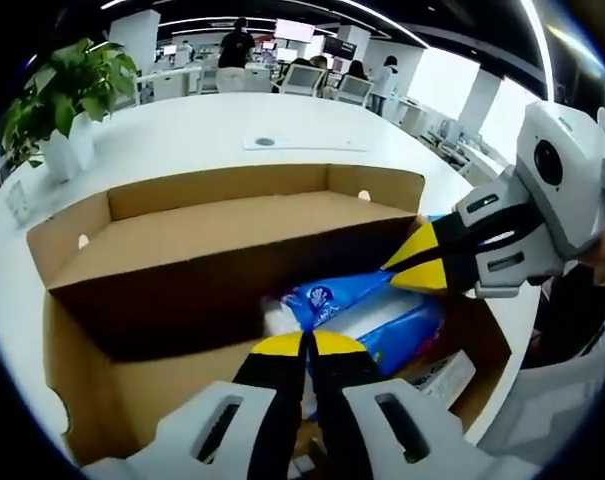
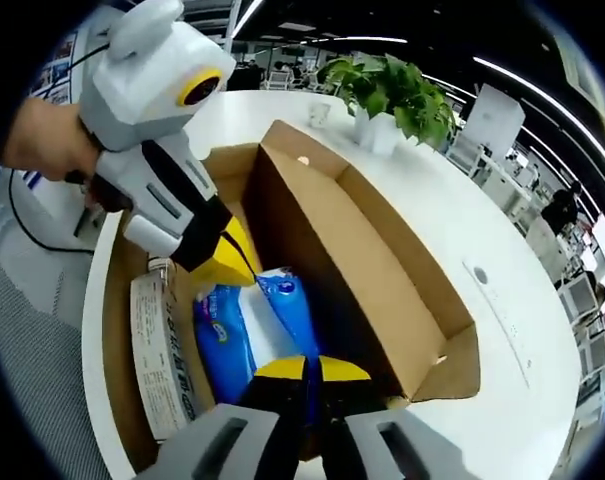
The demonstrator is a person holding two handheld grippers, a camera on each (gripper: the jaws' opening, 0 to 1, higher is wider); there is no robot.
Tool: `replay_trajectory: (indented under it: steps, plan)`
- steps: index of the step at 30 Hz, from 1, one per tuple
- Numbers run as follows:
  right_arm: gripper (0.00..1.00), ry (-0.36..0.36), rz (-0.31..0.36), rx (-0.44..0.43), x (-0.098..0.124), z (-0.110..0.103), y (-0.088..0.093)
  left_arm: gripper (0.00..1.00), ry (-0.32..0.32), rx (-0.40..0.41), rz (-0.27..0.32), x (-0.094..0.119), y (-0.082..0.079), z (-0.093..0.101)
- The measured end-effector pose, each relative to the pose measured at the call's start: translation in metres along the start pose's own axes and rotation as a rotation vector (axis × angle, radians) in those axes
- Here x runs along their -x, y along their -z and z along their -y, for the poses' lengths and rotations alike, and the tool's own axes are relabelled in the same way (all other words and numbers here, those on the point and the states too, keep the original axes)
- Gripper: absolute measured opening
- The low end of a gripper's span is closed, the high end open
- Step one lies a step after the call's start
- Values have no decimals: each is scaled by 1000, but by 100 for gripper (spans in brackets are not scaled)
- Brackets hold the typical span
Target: Operate the shoe box by opening the lid, removing the specified soft item, and placing it in the target area until the item is outside and the box remains undamaged.
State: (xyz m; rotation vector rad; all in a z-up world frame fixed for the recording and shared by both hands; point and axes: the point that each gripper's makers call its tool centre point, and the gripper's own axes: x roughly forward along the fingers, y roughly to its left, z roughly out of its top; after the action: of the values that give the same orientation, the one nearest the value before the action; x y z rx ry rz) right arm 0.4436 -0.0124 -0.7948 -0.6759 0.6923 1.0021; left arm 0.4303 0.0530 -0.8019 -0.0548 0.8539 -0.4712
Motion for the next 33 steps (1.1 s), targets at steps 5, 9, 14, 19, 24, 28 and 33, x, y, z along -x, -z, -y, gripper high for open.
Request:
replay_trajectory:
  steps: [5, 9, 14, 19, 24, 28, 33]
  plan:
    - [0, 1, -3, -2, 0, 0, 0, 0, -1, -13, 0, 2, -1, 0]
    - [0, -2, 4, -3, 3, -1, -3, 0, 1, -3, 3, 5, -3, 0]
    - [0, 1, 9, -2, 7, -3, -7, 0, -5, -6, 10, 11, -5, 1]
    - [0, 4, 22, -3, 12, -3, -12, 0, -7, -4, 24, 17, -9, 1]
    - [0, 11, 32, -1, 16, -2, -19, 0, -14, -10, 38, 23, -15, 0]
    - [0, 18, 47, 3, 21, -1, -26, 0, -21, -26, 51, 30, -20, 0]
    - [0, 26, 61, 6, 25, 2, -33, 0, -23, -25, 66, 36, -27, -2]
